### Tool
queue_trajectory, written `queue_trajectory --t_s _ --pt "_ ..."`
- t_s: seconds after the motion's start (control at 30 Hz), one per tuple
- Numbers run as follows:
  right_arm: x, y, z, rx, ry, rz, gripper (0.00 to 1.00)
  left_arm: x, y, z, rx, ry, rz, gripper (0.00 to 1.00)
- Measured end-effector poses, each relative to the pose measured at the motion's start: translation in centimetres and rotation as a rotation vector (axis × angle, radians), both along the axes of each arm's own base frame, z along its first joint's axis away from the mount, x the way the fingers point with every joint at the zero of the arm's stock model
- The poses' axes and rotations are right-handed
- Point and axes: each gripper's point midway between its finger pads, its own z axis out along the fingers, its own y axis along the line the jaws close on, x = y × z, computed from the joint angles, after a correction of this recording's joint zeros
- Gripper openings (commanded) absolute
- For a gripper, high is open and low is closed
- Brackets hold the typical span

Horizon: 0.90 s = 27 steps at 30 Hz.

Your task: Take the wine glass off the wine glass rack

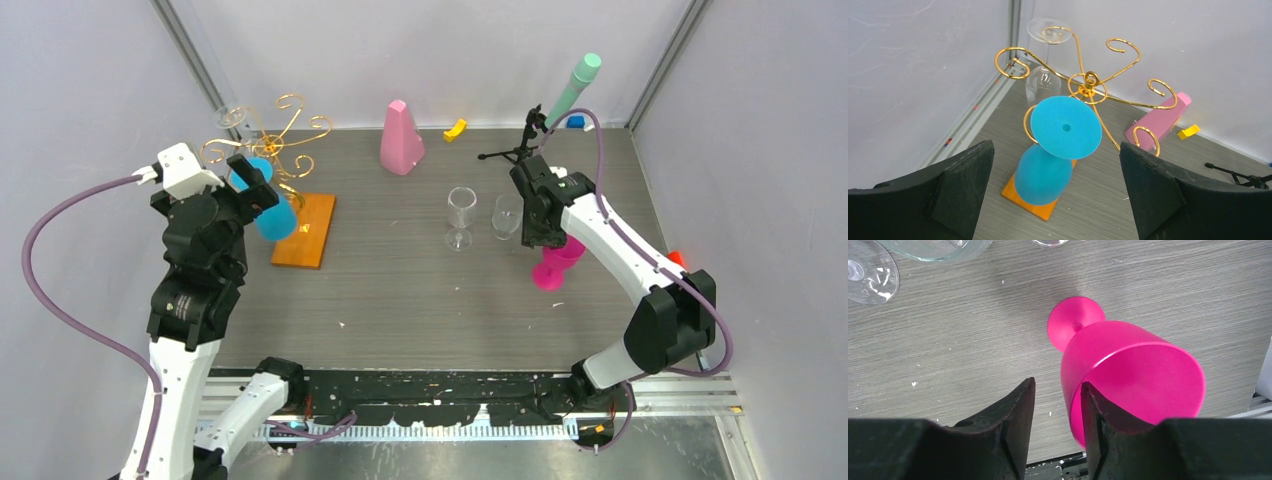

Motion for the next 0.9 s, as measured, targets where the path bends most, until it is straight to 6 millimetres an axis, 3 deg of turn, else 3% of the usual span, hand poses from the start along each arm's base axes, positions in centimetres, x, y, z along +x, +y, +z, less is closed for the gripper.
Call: queue_trajectory --t_s 0.13,0.3,0.63,0.9 --pt "0.1 -0.4 1.0 -0.008 -0.040 -0.006 0.50 0.2 0.3 0.4 0.010 0.015 0.020 1.00" --pt "1.0 -1.2 3.7 -0.004 -0.175 -0.033 0.53 0.1 0.7 0.4 0.028 0.027 0.039 1.00" --pt "3.0 -1.3 8.7 0.062 -0.423 -0.073 0.54 -0.3 0.9 -1.5 0.061 0.112 0.041 1.00" --pt "3.8 0.0 9.1 0.134 -0.461 -0.051 0.54 1.3 2.5 -2.4 0.095 0.255 0.084 1.00"
